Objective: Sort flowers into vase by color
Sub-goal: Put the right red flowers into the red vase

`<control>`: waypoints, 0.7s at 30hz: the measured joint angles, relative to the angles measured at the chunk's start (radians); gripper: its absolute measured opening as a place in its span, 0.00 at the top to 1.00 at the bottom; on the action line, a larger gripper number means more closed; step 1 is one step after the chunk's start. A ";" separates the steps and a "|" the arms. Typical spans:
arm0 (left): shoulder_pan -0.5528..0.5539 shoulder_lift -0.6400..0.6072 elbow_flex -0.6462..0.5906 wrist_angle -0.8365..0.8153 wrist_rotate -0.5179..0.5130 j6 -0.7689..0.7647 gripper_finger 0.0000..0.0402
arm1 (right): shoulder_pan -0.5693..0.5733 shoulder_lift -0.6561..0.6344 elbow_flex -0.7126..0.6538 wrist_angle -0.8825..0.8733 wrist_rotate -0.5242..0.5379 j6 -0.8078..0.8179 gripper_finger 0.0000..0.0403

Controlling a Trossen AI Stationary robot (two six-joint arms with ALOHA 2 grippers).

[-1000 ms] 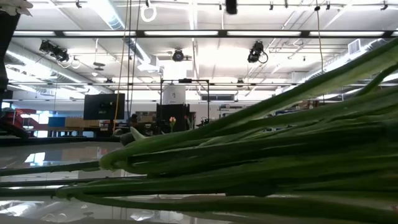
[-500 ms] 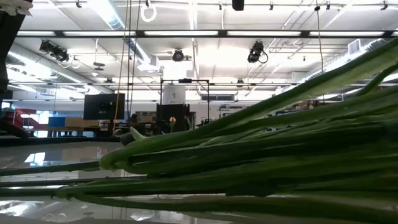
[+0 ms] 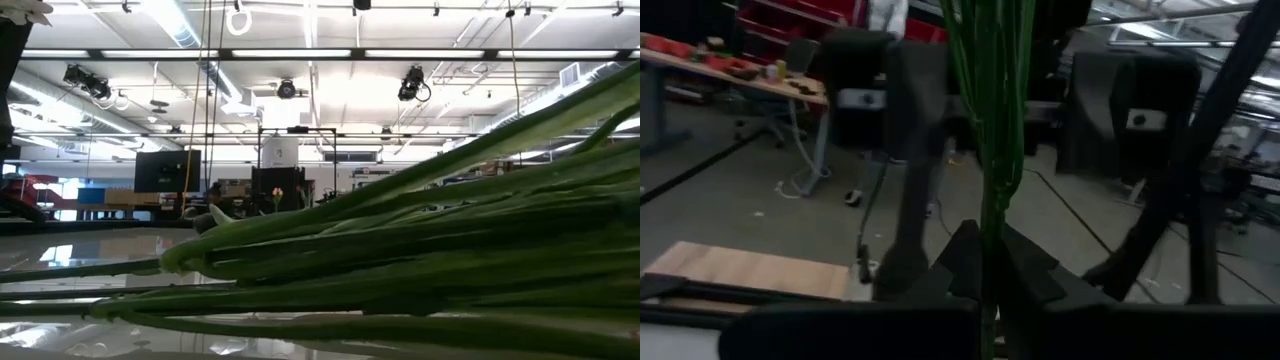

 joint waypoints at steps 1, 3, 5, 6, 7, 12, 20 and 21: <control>0.001 0.000 0.000 0.001 0.013 -0.001 0.96 | -0.006 0.016 -0.001 0.016 -0.013 0.001 0.39; 0.001 -0.001 0.000 -0.003 0.022 -0.002 0.96 | -0.017 0.040 -0.001 0.058 -0.032 0.003 0.40; 0.001 -0.001 0.000 -0.012 0.025 0.000 0.96 | -0.032 0.056 0.000 0.071 -0.043 0.003 0.41; 0.001 -0.001 0.000 -0.016 0.025 0.002 0.96 | -0.039 0.064 0.000 0.071 -0.045 0.007 0.43; 0.000 -0.001 0.000 -0.021 0.025 0.002 0.96 | -0.048 0.072 0.000 0.069 -0.045 0.020 0.44; 0.000 -0.001 0.000 -0.095 0.040 0.039 0.97 | -0.083 0.069 0.000 0.078 -0.092 0.048 0.58; 0.006 -0.001 0.000 -0.109 0.043 0.047 0.95 | -0.121 0.075 0.000 0.058 -0.170 0.054 0.94; 0.008 -0.001 -0.001 -0.109 0.043 0.047 0.95 | -0.125 0.076 0.000 0.060 -0.176 0.047 0.96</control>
